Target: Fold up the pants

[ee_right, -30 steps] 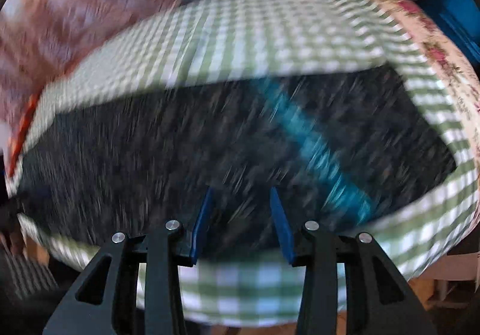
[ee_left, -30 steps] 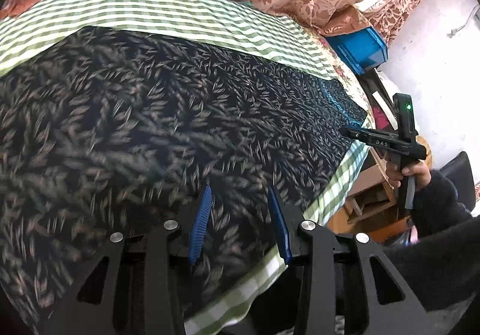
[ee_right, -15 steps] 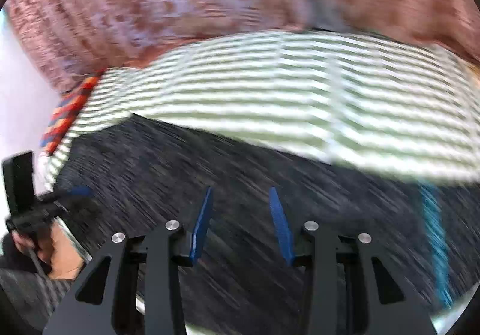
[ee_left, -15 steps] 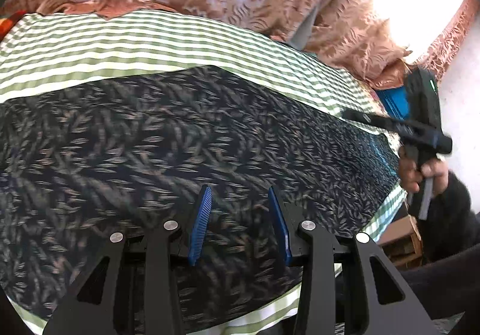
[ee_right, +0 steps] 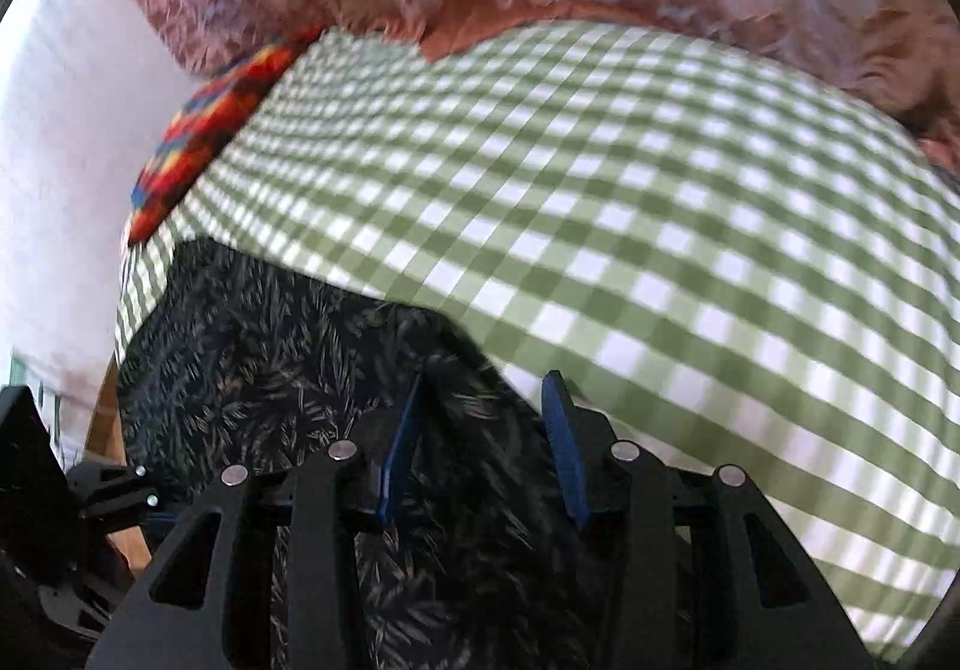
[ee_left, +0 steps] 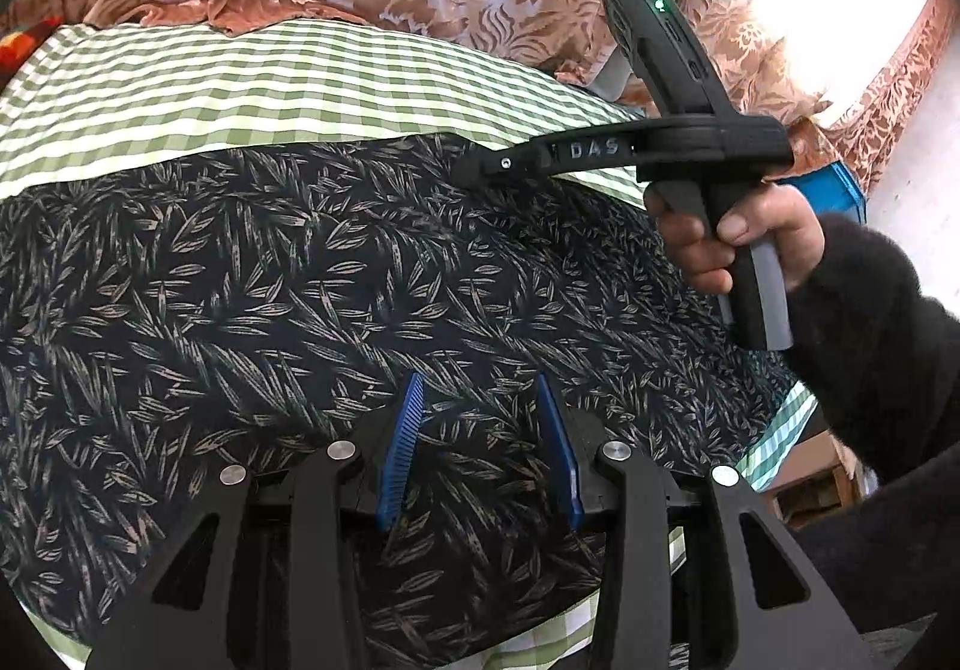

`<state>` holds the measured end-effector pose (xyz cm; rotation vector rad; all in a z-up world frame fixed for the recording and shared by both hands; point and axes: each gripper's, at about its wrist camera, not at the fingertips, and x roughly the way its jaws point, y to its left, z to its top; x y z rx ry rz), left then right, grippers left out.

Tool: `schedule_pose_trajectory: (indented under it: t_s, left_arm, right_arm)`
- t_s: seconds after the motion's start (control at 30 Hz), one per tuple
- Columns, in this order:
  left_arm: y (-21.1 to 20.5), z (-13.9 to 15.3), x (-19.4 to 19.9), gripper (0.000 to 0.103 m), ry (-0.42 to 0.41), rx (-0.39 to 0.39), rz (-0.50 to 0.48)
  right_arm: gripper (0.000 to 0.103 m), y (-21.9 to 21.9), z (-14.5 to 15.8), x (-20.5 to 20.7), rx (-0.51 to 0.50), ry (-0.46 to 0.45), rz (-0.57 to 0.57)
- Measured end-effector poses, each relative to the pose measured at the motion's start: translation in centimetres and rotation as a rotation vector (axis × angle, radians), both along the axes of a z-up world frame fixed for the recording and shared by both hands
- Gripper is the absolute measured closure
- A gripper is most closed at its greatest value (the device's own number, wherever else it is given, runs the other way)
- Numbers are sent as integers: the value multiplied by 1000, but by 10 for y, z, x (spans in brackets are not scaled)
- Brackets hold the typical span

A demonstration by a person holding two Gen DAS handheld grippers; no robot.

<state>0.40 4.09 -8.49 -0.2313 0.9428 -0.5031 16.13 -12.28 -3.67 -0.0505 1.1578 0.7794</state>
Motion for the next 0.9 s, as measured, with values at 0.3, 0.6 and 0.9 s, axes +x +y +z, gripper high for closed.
schedule_pose_trajectory:
  t_s: [0.3, 0.6, 0.9]
  left_arm:
    - [-4, -5, -1, 65, 27, 25, 22]
    - [32, 25, -9, 65, -40, -28, 123]
    - [86, 9, 39, 65, 58, 109, 281]
  right_arm:
    - [98, 13, 1, -5, -118, -151, -21]
    - [74, -4, 19, -19, -76, -216, -108]
    - [68, 11, 30, -68, 27, -210, -60]
